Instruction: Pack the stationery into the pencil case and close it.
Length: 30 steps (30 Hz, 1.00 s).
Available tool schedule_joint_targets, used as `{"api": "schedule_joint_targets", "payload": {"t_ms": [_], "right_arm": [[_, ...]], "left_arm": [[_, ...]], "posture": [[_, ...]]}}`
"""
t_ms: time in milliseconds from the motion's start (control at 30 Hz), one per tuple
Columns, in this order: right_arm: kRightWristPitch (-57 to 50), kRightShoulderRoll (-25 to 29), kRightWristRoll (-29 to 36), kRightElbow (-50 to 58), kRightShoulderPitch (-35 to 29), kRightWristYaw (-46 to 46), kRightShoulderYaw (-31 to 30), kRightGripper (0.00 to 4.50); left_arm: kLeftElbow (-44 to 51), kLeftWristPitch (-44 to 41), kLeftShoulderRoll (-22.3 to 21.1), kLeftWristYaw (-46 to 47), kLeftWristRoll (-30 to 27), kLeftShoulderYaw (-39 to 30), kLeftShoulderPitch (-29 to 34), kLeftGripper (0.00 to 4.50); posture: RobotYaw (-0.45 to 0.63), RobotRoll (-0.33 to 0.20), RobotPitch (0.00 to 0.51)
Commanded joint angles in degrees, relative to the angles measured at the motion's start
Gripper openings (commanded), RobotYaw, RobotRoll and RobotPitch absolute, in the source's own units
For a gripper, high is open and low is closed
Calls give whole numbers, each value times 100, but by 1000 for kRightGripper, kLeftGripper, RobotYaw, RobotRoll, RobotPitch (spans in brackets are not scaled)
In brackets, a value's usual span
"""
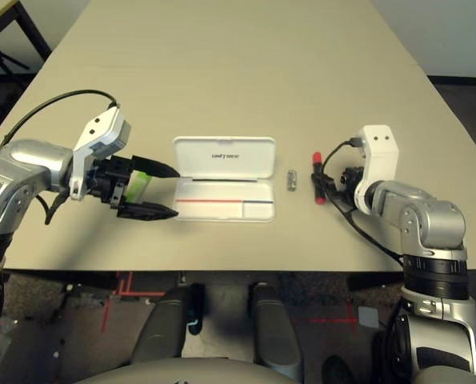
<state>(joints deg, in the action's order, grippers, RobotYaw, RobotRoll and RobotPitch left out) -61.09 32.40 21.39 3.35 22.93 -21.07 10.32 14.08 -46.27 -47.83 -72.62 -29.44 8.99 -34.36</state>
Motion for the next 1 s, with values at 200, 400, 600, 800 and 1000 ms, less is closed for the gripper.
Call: {"api": "schedule_joint_targets", "payload": {"t_ms": [200, 400, 600, 800, 1000], "right_arm": [[-168, 114, -124, -25, -99, -151, -412, 522], [-202, 608, -79, 23, -33, -559, -458, 522], [511, 1753, -28, 354, -398, -1969, -834, 522], [1280, 2758, 87, 392, -494, -3415, -880, 522], [1461, 3265, 306, 669, -319, -4539, -1095, 522]], "left_arm": [[29, 29, -143, 25, -69, -117, 181, 4500], [-18, 92, -171, 6, -72, -165, 253, 4500], [-109, 201, -207, -22, -24, -201, 324, 4500], [-172, 285, -219, 7, 4, -196, 395, 4500], [-156, 270, -205, 67, -13, -211, 445, 4500]], "posture": [[170, 0, 173], [169, 0, 171], [167, 0, 174], [162, 0, 182], [167, 0, 181]]}}
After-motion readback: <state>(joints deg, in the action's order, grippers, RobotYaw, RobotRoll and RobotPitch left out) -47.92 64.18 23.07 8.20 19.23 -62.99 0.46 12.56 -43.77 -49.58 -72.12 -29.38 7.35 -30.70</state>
